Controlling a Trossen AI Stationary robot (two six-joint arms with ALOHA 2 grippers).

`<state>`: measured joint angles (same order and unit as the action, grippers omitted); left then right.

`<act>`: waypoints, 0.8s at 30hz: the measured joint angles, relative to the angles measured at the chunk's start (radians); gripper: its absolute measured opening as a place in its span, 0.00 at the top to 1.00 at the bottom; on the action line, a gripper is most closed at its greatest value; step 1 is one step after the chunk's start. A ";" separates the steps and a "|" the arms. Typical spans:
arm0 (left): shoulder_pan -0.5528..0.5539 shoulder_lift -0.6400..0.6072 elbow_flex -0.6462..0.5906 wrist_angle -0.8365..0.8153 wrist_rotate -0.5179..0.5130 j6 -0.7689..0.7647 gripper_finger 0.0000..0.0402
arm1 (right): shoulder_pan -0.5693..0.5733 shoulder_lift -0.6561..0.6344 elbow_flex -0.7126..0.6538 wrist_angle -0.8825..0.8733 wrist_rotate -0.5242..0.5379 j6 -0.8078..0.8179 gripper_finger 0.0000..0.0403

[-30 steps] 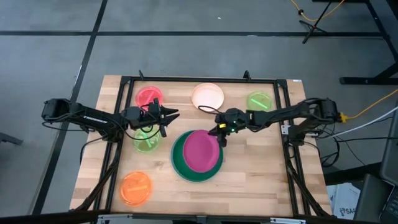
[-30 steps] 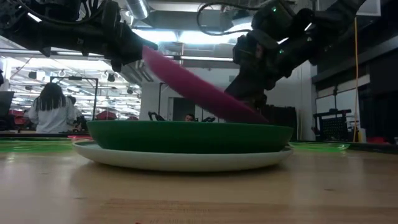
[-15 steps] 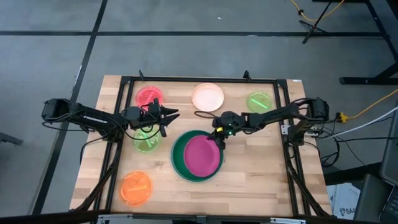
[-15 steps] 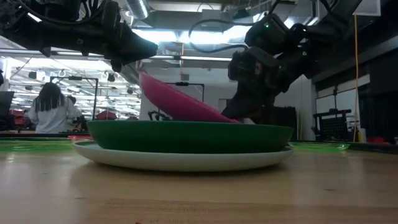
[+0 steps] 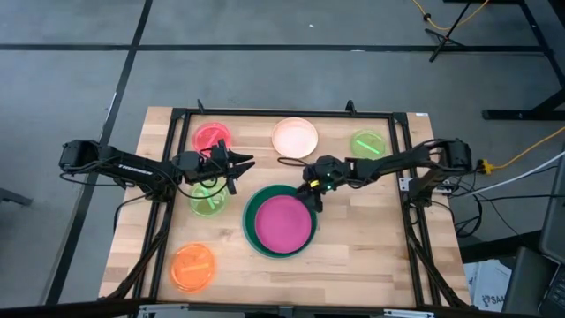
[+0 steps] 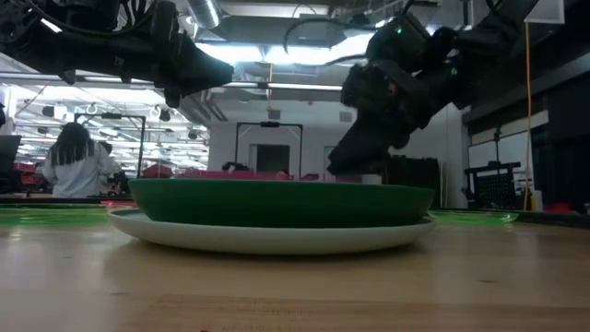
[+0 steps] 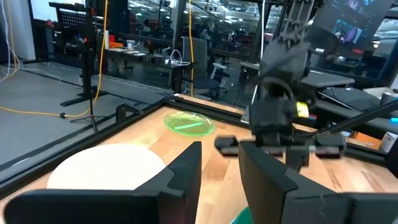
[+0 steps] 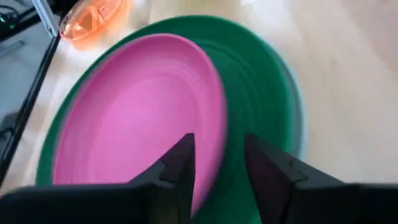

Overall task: Stack plastic plates
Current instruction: Stack the orange plate on top of the pink plate

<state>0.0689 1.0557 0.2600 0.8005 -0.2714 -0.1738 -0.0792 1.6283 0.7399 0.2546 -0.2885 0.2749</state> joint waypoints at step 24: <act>0.001 0.000 0.000 -0.004 0.004 -0.002 0.75 | -0.083 -0.103 0.000 -0.246 0.584 -0.754 0.66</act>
<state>0.0696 1.0557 0.2600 0.7963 -0.2676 -0.1761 -0.1623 1.5250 0.7399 0.0083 0.2952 -0.4796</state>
